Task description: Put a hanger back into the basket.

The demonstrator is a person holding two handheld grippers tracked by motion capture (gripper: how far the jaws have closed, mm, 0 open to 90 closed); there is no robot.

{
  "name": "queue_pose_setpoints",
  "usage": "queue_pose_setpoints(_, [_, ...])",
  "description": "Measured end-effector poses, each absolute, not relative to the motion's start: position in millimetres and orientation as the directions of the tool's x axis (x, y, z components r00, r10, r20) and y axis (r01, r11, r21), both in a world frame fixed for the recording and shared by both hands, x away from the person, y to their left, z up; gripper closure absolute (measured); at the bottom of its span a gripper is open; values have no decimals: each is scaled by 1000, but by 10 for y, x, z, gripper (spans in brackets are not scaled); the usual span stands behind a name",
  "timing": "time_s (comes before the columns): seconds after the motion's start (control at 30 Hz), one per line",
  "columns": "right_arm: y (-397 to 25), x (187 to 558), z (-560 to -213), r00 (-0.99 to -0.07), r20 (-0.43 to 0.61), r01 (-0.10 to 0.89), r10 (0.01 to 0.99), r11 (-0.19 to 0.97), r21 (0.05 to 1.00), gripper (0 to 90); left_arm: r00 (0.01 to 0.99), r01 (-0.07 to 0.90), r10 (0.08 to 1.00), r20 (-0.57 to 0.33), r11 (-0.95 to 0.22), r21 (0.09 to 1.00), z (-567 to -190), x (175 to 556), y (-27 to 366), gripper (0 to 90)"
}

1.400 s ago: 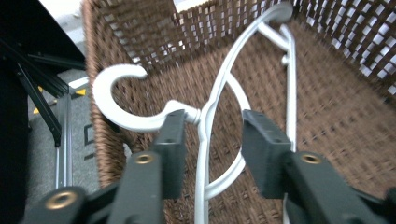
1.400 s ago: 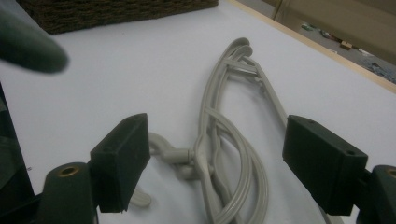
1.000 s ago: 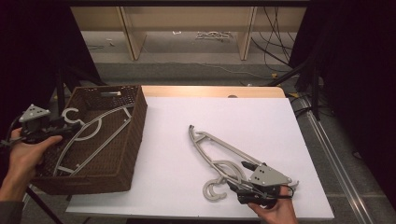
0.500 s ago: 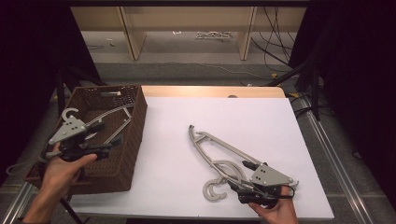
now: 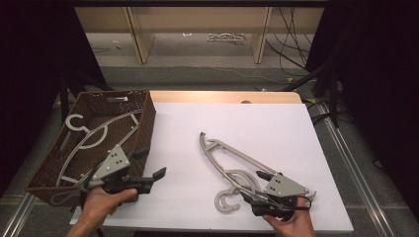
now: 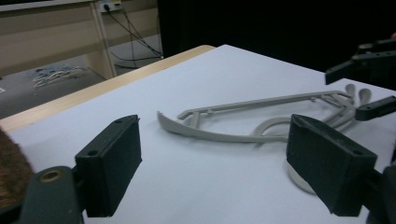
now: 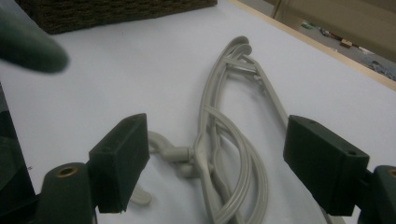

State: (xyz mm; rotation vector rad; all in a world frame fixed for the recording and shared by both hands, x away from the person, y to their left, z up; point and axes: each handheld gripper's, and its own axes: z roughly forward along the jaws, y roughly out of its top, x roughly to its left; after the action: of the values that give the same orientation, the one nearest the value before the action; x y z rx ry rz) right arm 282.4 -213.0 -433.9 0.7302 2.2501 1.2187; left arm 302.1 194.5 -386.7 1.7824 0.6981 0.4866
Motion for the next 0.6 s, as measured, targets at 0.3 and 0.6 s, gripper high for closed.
queue_pose_setpoints(0.3, [-2126, 2839, -4364, -748, -152, 236, 646, 473, 849, 234, 771, 189, 637, 21, -260, 947, -4084, 2955, 1802, 172])
queue_pose_setpoints(0.6, [-2136, 2851, -4410, -751, -174, 258, 637, 526, 811, 243, 778, 242, 628, -37, -245, 939, -4353, 2874, 1690, 174])
